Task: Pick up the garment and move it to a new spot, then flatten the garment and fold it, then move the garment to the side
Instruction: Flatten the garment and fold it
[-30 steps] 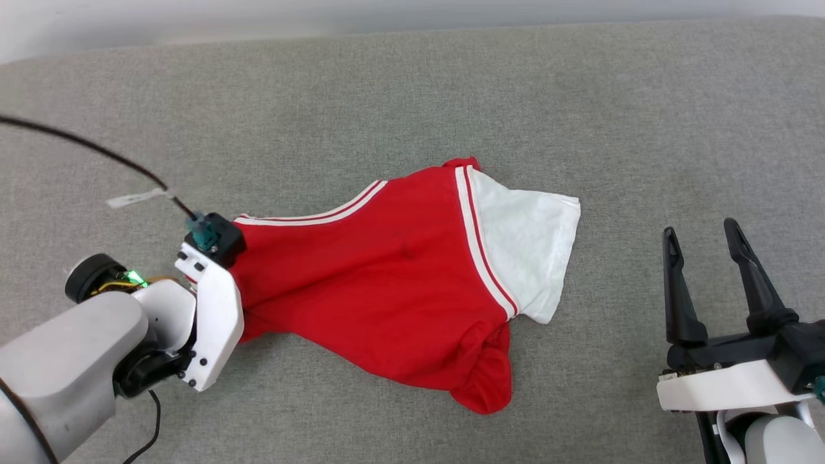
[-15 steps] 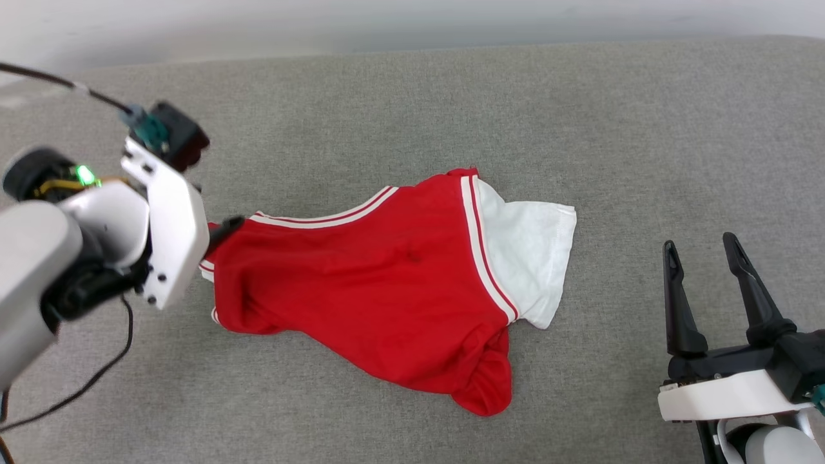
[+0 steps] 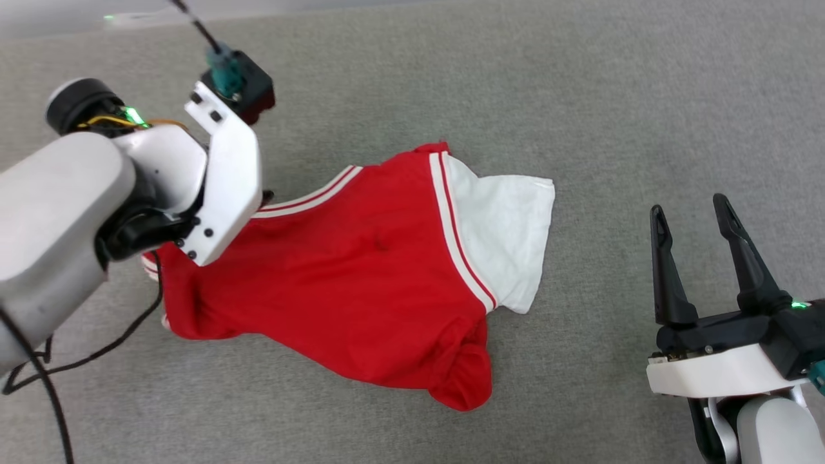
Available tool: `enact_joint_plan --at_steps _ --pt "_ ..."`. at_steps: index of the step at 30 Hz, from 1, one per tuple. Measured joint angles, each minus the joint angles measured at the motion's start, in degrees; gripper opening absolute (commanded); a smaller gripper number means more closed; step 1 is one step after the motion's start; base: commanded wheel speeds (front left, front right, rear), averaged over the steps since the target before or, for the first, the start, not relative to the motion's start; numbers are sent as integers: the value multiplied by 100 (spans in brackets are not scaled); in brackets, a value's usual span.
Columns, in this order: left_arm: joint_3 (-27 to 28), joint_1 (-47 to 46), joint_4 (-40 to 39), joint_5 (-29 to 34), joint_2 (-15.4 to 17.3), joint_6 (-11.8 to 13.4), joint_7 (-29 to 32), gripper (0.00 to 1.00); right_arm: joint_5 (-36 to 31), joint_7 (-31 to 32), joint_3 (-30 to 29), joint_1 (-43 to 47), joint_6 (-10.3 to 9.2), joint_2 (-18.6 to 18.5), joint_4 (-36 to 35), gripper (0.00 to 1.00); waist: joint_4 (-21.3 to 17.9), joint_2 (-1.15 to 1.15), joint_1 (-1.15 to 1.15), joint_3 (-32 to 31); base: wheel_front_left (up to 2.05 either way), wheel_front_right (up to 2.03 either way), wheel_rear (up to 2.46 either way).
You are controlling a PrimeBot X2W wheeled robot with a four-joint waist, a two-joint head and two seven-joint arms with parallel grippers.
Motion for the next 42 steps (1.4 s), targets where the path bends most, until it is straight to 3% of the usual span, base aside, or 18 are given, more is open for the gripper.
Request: enact_joint_plan --at_steps 11,17,18,19,25,33,42 --pt "-361 102 913 175 -425 -203 563 100 -7 0 46 -250 0 3 -79 100 -409 0 0 541 0 0 0" --pt "-342 168 667 475 -420 -202 933 100 -12 0 26 -317 1 15 -81 100 -502 0 0 675 0 0 0" --pt "-332 195 624 515 -421 -200 947 10 -14 0 32 -317 0 19 -73 100 -495 0 0 675 0 0 0" --pt "-330 219 598 549 -422 -186 961 0 -14 0 38 -319 0 19 -65 100 -483 0 0 665 0 0 0" --pt "-454 174 479 504 -482 -210 424 0 -41 0 45 -335 0 33 -33 100 -418 0 0 509 0 0 0" --pt "-435 -582 -34 411 -577 -210 -446 0 -9 -1 8 -255 0 47 -29 100 -388 0 0 292 0 0 0" --pt "-438 -1175 38 456 -1397 -211 -1057 0 96 0 22 -339 0 57 -79 100 -625 0 0 471 0 0 0"
